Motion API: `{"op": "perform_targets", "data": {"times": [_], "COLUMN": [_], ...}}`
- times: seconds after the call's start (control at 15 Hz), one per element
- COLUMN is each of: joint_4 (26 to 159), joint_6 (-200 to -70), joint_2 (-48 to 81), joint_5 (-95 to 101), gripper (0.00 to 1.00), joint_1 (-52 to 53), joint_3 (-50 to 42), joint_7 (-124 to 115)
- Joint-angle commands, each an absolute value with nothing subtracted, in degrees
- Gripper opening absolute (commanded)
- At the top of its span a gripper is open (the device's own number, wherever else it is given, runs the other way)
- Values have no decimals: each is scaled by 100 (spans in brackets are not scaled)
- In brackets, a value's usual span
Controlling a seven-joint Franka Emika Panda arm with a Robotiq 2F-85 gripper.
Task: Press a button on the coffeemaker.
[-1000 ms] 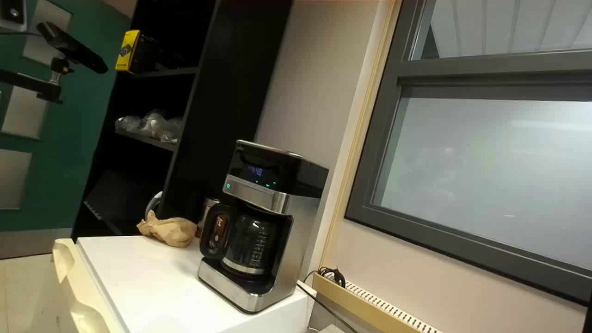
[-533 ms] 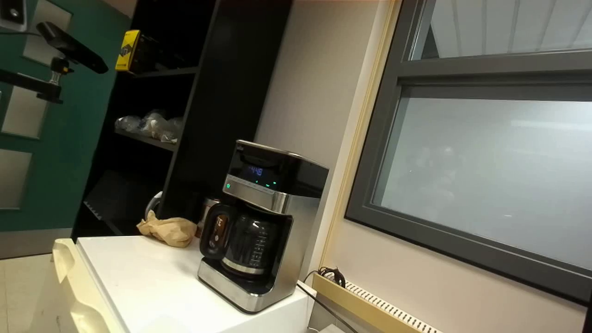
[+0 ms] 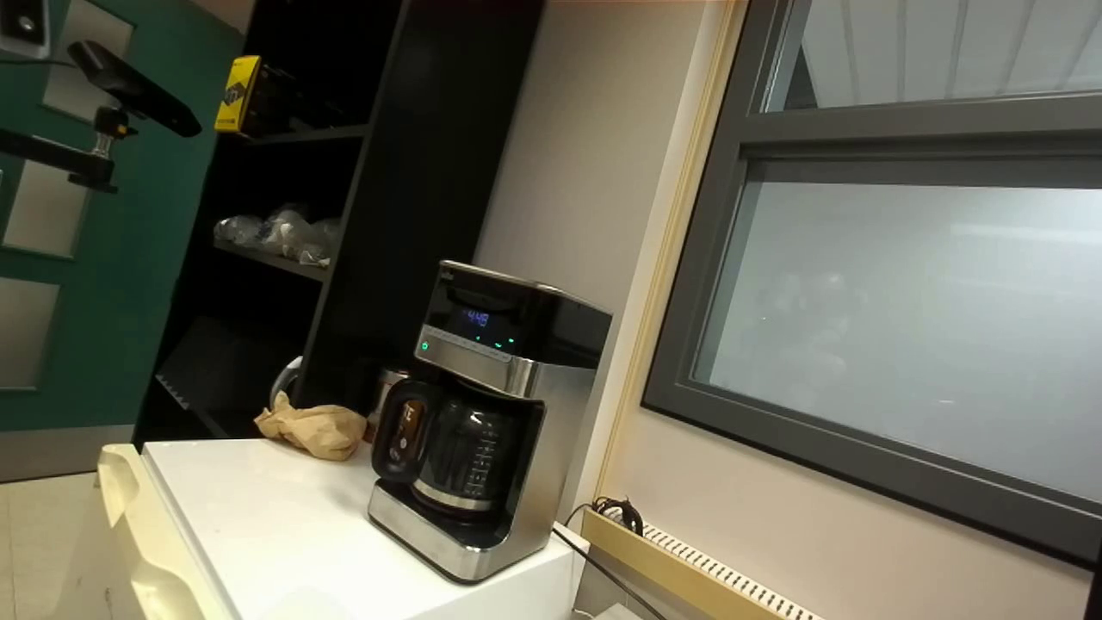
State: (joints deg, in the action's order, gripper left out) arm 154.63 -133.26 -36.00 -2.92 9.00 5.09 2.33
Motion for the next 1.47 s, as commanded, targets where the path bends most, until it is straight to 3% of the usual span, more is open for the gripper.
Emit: {"op": "perform_targets", "data": {"times": [0.0,0.6,1.27,1.33,1.4], "joint_4": [15451,15055,14175,14036,13935], "joint_6": [-13307,-13375,-14891,-14957,-14998], "joint_2": [-3601,-2934,-1261,-1065,-927], "joint_5": [-289,-237,555,744,911], "gripper": [100,100,100,75,74], "joint_1": [903,791,80,1,-51], "joint_3": [507,478,642,660,669], "joint_7": [230,222,-503,-650,-790]}}
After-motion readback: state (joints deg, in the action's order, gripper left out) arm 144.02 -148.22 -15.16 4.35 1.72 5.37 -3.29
